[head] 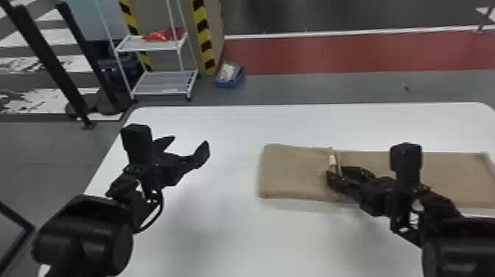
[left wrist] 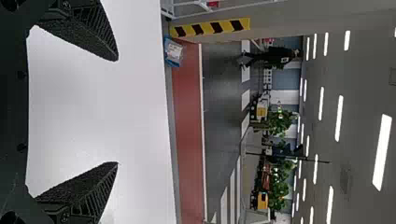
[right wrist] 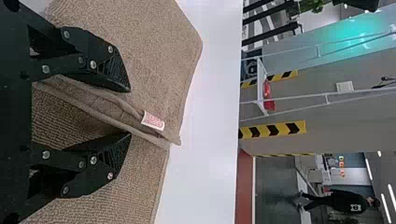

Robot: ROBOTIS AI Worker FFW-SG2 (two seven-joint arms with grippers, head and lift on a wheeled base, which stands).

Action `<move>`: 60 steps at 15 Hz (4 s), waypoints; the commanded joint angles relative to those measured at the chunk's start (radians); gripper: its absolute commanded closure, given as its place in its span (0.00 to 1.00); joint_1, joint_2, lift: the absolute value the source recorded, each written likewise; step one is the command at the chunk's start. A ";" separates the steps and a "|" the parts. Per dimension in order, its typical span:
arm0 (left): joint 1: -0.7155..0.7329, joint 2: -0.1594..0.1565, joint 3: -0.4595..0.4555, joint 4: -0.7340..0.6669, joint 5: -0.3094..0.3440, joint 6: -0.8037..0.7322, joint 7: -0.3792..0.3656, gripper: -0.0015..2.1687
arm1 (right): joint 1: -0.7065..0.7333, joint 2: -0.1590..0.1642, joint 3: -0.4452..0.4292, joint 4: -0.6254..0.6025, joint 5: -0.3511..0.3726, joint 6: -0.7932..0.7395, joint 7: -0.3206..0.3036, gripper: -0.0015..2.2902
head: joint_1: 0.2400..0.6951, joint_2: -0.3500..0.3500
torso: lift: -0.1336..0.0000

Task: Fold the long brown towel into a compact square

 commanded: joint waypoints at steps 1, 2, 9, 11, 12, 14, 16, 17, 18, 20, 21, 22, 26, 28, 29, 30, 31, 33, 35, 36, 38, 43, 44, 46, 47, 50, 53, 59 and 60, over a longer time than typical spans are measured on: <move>0.002 0.000 0.003 -0.001 0.003 -0.001 -0.001 0.04 | 0.001 0.005 0.000 -0.008 -0.003 0.003 0.003 0.36 | 1.00 0.69 | 0.07; 0.002 0.000 0.003 -0.001 0.003 -0.001 -0.003 0.04 | 0.001 0.005 0.000 -0.008 -0.002 0.006 0.005 0.37 | 1.00 0.69 | 0.07; 0.006 0.000 0.003 -0.004 0.003 0.002 -0.001 0.04 | -0.006 0.005 -0.006 -0.012 -0.019 0.030 0.029 0.52 | 1.00 0.69 | 0.07; 0.008 0.000 0.004 -0.007 0.003 0.002 0.000 0.04 | -0.005 0.005 -0.007 -0.025 -0.028 0.027 0.031 0.52 | 1.00 0.70 | 0.07; 0.008 0.000 0.004 -0.007 0.003 0.002 0.000 0.04 | -0.002 0.005 -0.009 -0.029 -0.045 0.021 0.031 0.52 | 1.00 0.70 | 0.07; 0.013 0.000 0.003 -0.007 -0.001 0.002 0.000 0.04 | 0.014 0.005 -0.021 -0.078 -0.099 0.012 0.032 0.52 | 1.00 0.70 | 0.07; 0.013 0.000 0.004 -0.007 -0.004 0.005 0.000 0.04 | 0.037 0.005 -0.050 -0.149 -0.168 0.030 0.032 0.52 | 1.00 0.70 | 0.07; 0.013 0.000 0.004 -0.007 -0.006 0.008 0.000 0.04 | 0.047 0.005 -0.076 -0.193 -0.212 0.058 0.032 0.52 | 1.00 0.70 | 0.07; 0.013 0.000 0.004 -0.008 -0.006 0.011 0.000 0.04 | 0.060 0.005 -0.115 -0.230 -0.266 0.085 0.032 0.52 | 1.00 0.70 | 0.07; 0.013 0.000 0.001 -0.010 -0.008 0.014 0.000 0.04 | 0.078 0.005 -0.185 -0.270 -0.318 0.104 0.031 0.52 | 1.00 0.68 | 0.07; 0.013 0.000 0.003 -0.010 -0.008 0.017 0.000 0.04 | 0.063 0.005 -0.218 -0.259 -0.319 0.101 0.028 0.52 | 1.00 0.66 | 0.07; 0.013 0.000 0.003 -0.007 -0.009 0.017 0.000 0.04 | 0.047 0.005 -0.241 -0.198 -0.296 0.089 0.026 0.52 | 1.00 0.65 | 0.07; 0.013 -0.002 -0.005 -0.011 -0.014 0.017 0.003 0.04 | 0.026 0.005 -0.228 -0.081 -0.244 0.049 0.028 0.52 | 1.00 0.56 | 0.07; 0.013 -0.005 -0.002 -0.014 -0.014 0.020 0.008 0.04 | 0.047 0.005 -0.234 -0.150 -0.257 0.073 0.026 0.52 | 1.00 0.56 | 0.07; 0.013 -0.006 -0.001 -0.016 -0.014 0.020 0.008 0.04 | 0.055 0.005 -0.236 -0.197 -0.273 0.104 0.026 0.52 | 1.00 0.56 | 0.07; 0.013 -0.009 0.001 -0.017 -0.014 0.020 0.010 0.04 | 0.067 0.005 -0.247 -0.255 -0.306 0.141 0.026 0.52 | 1.00 0.56 | 0.07; 0.013 -0.011 0.001 -0.020 -0.014 0.020 0.010 0.04 | 0.083 0.005 -0.276 -0.310 -0.327 0.147 0.026 0.52 | 1.00 0.56 | 0.07; 0.013 -0.012 -0.001 -0.025 -0.015 0.026 0.011 0.04 | 0.089 0.005 -0.359 -0.336 -0.368 0.147 0.026 0.52 | 1.00 0.55 | 0.07; 0.014 -0.012 -0.001 -0.025 -0.018 0.026 0.011 0.04 | 0.072 0.005 -0.441 -0.261 -0.381 0.147 0.028 0.51 | 1.00 0.51 | 0.07; 0.014 -0.012 -0.002 -0.022 -0.023 0.026 0.011 0.04 | 0.066 0.005 -0.451 -0.204 -0.379 0.144 0.029 0.52 | 1.00 0.48 | 0.07; 0.014 -0.012 -0.008 -0.016 -0.027 0.026 0.011 0.04 | 0.055 -0.002 -0.448 -0.098 -0.356 0.067 0.032 0.52 | 1.00 0.44 | 0.07; 0.017 -0.015 -0.008 -0.020 -0.035 0.032 0.011 0.04 | 0.069 -0.003 -0.446 -0.118 -0.387 0.058 0.032 0.52 | 1.00 0.41 | 0.07; 0.017 -0.015 -0.008 -0.020 -0.040 0.032 0.011 0.04 | 0.070 -0.003 -0.464 -0.152 -0.408 0.073 0.032 0.52 | 1.00 0.41 | 0.07; 0.019 -0.015 -0.007 -0.019 -0.050 0.032 0.011 0.04 | 0.066 -0.014 -0.518 -0.186 -0.450 0.107 0.032 0.52 | 1.00 0.40 | 0.07; 0.019 -0.015 -0.005 -0.019 -0.057 0.032 0.011 0.04 | 0.067 -0.026 -0.546 -0.190 -0.476 0.122 0.032 0.52 | 1.00 0.39 | 0.07; 0.019 -0.014 -0.002 -0.013 -0.057 0.032 0.011 0.04 | 0.052 -0.075 -0.610 -0.143 -0.488 0.122 0.032 0.52 | 1.00 0.35 | 0.07; 0.014 -0.017 -0.010 0.004 -0.060 0.032 0.008 0.04 | 0.032 -0.091 -0.578 -0.032 -0.442 0.092 0.034 0.51 | 1.00 0.28 | 0.07; 0.010 -0.017 -0.011 0.007 -0.066 0.032 0.008 0.04 | 0.050 -0.083 -0.576 -0.126 -0.493 0.119 0.026 0.51 | 1.00 0.29 | 0.07; 0.010 -0.018 -0.010 0.010 -0.066 0.032 0.008 0.04 | 0.053 -0.083 -0.593 -0.166 -0.510 0.128 0.018 0.51 | 1.00 0.29 | 0.07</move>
